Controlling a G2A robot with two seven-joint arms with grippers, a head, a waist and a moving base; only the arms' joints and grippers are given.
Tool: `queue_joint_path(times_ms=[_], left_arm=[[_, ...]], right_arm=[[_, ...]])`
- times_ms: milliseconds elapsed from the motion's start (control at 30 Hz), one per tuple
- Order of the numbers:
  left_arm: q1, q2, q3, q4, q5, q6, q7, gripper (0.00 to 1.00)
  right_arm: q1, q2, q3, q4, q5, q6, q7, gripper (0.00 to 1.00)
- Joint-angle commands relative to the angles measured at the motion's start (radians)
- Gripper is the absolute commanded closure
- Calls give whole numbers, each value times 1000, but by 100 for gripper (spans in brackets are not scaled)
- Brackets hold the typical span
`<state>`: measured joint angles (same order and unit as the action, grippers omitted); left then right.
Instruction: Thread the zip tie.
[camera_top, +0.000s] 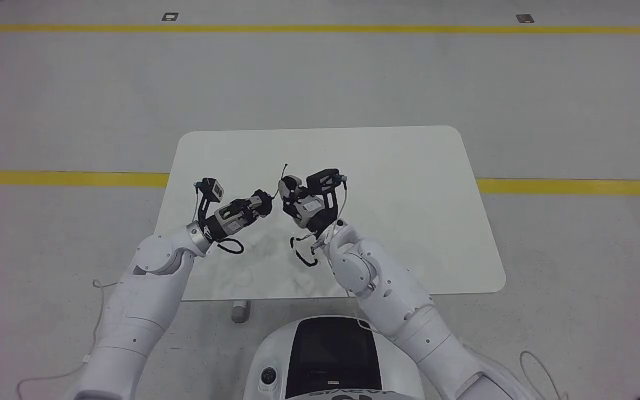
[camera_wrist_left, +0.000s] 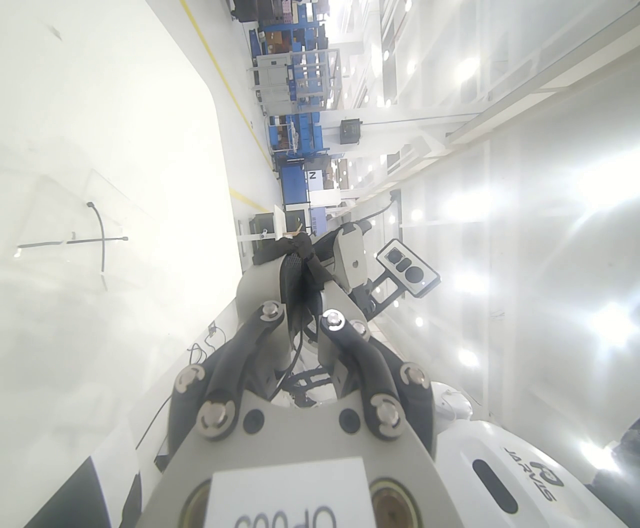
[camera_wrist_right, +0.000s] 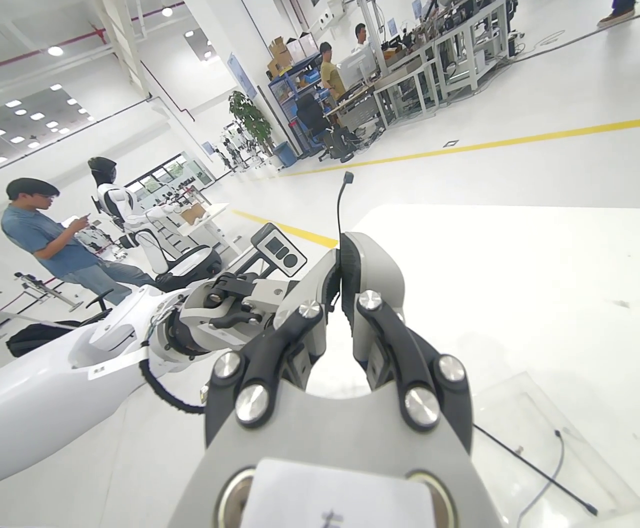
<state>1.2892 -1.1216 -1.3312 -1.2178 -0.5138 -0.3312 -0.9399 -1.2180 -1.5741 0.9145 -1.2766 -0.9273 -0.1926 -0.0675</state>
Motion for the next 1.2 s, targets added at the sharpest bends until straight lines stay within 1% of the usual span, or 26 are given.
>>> queue_joint_path(times_ms=[0,100,300,767,1067,1167], left_arm=[[0,0,0,0,0,0,0,100],[0,0,0,0,0,0,0,100],[0,0,0,0,0,0,0,100],[0,0,0,0,0,0,0,100],[0,0,0,0,0,0,0,100],[0,0,0,0,0,0,0,100]], right_arm=[[0,0,2,2,8,0,5,100],[-1,-2,4,3,35,0,14,100],[2,-3,10,13,91,-47,28,100],[9,-5,0,39,84,-44,27,100],[8,-5,-6,42,102,-92,31,100],[5,-3,-6,38,97,-99,27,100]])
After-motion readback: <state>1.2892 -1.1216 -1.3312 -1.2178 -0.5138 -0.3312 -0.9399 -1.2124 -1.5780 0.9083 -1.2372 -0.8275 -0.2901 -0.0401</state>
